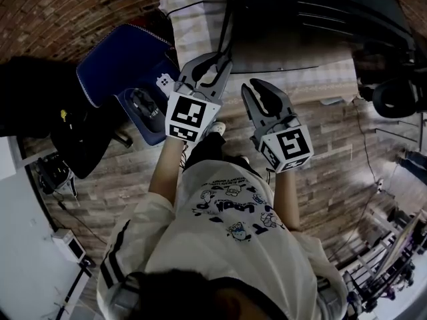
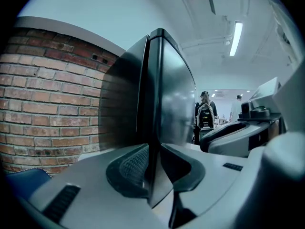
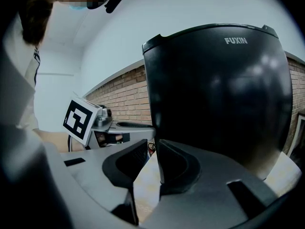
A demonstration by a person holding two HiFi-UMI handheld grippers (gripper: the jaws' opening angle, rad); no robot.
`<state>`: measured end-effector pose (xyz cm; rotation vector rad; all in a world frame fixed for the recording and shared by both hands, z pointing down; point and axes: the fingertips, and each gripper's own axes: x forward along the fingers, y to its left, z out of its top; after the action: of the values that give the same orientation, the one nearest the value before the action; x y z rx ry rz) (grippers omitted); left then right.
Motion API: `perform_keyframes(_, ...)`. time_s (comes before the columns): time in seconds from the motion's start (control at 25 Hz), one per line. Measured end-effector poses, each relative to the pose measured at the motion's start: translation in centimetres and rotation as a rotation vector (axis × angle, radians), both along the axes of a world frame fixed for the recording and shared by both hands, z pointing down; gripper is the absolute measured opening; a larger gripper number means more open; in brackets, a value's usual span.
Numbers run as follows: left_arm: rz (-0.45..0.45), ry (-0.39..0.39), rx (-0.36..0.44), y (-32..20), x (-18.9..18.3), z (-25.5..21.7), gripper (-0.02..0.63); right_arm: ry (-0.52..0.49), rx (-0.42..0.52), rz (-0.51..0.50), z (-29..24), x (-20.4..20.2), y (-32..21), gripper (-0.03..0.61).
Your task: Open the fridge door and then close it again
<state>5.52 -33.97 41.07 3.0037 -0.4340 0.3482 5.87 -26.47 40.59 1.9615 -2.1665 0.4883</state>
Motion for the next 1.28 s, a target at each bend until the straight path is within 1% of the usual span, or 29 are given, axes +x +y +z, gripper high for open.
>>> perform_keyframes(0.2, -0.011, 0.001, -0.008, 0.0, 0.0, 0.2, 0.089, 0.019, 0.018, 0.037, -0.2, 0.3, -0.3, 0.089)
perform_keyframes(0.32, -0.034, -0.005, -0.009, -0.1, -0.2, 0.2, 0.089, 0.039, 0.036, 0.078, -0.6, 0.9, -0.4, 0.084)
perform_keyframes(0.48, -0.070, 0.000, -0.019, 0.2, -0.7, 0.0, 0.089, 0.035, 0.070, 0.144, -1.2, 1.9, 0.0, 0.077)
perform_keyframes(0.68, -0.107, 0.013, -0.014, 1.7, -1.2, -0.7, 0.089, 0.029, 0.105, 0.218, -1.9, 2.9, 1.2, 0.070)
perform_keyframes(1.0, -0.142, 0.050, 0.011, 4.8, -2.0, -2.5, 0.089, 0.020, 0.139, 0.247, -2.9, 2.7, 3.4, 0.055)
perform_keyframes(1.28, -0.151, 0.055, 0.031, 7.6, -2.4, -3.4, 0.089, 0.024, 0.157, 0.269, -3.4, 2.7, 5.5, 0.055)
